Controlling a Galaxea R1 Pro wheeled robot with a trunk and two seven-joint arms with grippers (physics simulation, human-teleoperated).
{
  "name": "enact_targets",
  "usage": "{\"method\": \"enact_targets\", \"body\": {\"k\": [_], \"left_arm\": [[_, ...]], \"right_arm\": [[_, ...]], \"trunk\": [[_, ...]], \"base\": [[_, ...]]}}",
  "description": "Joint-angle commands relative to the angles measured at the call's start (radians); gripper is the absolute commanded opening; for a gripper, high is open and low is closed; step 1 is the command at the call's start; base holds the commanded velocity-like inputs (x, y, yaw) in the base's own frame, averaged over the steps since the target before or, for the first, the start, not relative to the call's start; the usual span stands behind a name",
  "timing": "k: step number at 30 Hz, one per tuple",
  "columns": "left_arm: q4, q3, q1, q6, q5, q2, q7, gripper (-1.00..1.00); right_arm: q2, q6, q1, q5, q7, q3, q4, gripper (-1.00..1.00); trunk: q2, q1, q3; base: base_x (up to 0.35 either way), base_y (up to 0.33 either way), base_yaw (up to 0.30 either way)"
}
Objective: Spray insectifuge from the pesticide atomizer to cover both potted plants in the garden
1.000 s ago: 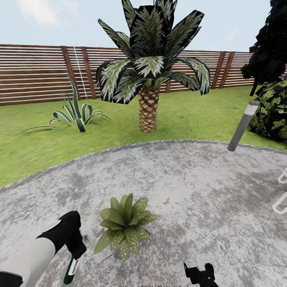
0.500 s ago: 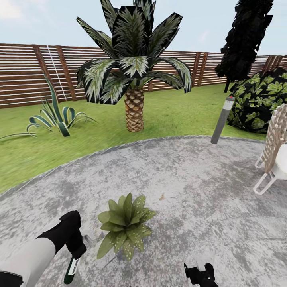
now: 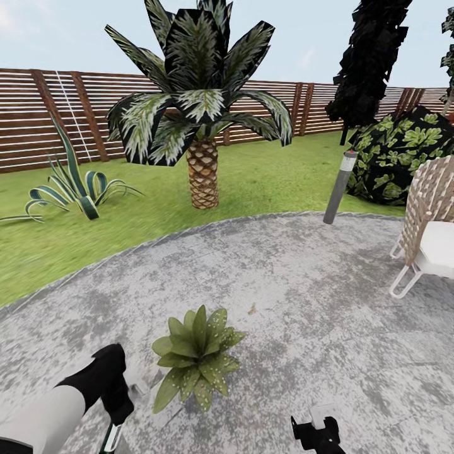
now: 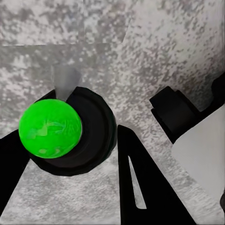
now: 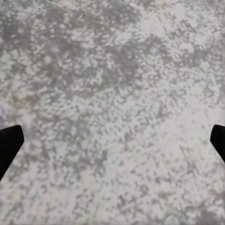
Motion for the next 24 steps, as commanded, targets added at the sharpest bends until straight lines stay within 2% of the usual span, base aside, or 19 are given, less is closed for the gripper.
{"method": "enact_targets", "body": {"k": [1, 8, 17, 24], "left_arm": [[-0.006, -0.002, -0.004, 0.001, -0.005, -0.001, -0.009, -1.00], [-0.032, -0.002, -0.024, 0.003, -0.005, 0.000, -0.016, -1.00], [-0.018, -0.005, -0.010, -0.004, -0.006, 0.020, -0.007, -1.00], [-0.016, -0.006, -0.010, -0.003, -0.006, 0.017, -0.003, -1.00]], "right_arm": [[0.000, -0.002, 0.000, -0.003, -0.005, 0.009, 0.001, 1.00], [0.000, -0.002, -0.001, -0.003, -0.005, 0.009, 0.001, 1.00], [0.000, -0.002, 0.000, -0.003, -0.005, 0.009, 0.001, 1.00], [0.000, -0.002, 0.000, -0.003, -0.005, 0.009, 0.001, 1.00]], "trunk": [[0.000, 0.000, -0.001], [0.000, 0.000, -0.001], [0.000, 0.000, -0.001], [0.000, 0.000, -0.001]], "base": [[0.000, 0.000, 0.000], [0.000, 0.000, 0.000], [0.000, 0.000, 0.000], [-0.073, 0.096, 0.000]]}}
